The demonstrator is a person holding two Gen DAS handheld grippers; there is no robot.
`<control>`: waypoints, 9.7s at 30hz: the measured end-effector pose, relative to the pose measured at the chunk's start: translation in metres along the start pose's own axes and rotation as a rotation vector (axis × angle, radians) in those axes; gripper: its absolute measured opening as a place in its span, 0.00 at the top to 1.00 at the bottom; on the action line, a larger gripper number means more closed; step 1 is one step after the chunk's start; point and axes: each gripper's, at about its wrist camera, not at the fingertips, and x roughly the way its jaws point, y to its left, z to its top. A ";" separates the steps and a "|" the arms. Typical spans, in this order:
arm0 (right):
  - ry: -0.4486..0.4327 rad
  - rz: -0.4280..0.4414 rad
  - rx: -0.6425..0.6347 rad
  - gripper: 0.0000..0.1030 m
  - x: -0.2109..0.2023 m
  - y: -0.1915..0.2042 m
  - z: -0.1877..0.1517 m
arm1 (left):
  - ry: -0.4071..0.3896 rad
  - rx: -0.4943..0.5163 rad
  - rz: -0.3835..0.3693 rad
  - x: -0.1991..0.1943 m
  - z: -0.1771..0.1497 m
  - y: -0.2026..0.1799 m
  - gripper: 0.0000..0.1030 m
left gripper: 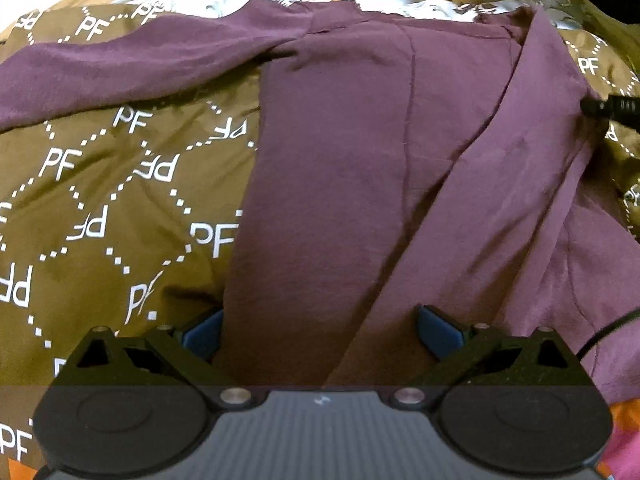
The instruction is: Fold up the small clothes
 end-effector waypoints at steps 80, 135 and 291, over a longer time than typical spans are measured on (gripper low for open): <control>-0.013 0.092 -0.108 0.01 -0.093 0.091 -0.048 | -1.055 -0.173 0.037 -0.129 0.086 0.138 0.97; 0.167 0.265 -0.131 0.54 -0.080 0.087 -0.071 | -0.393 -0.317 -0.134 0.044 0.104 0.154 0.36; 0.469 0.315 -0.878 0.88 -0.153 0.146 -0.144 | -0.301 0.388 -0.110 -0.107 -0.051 0.009 0.01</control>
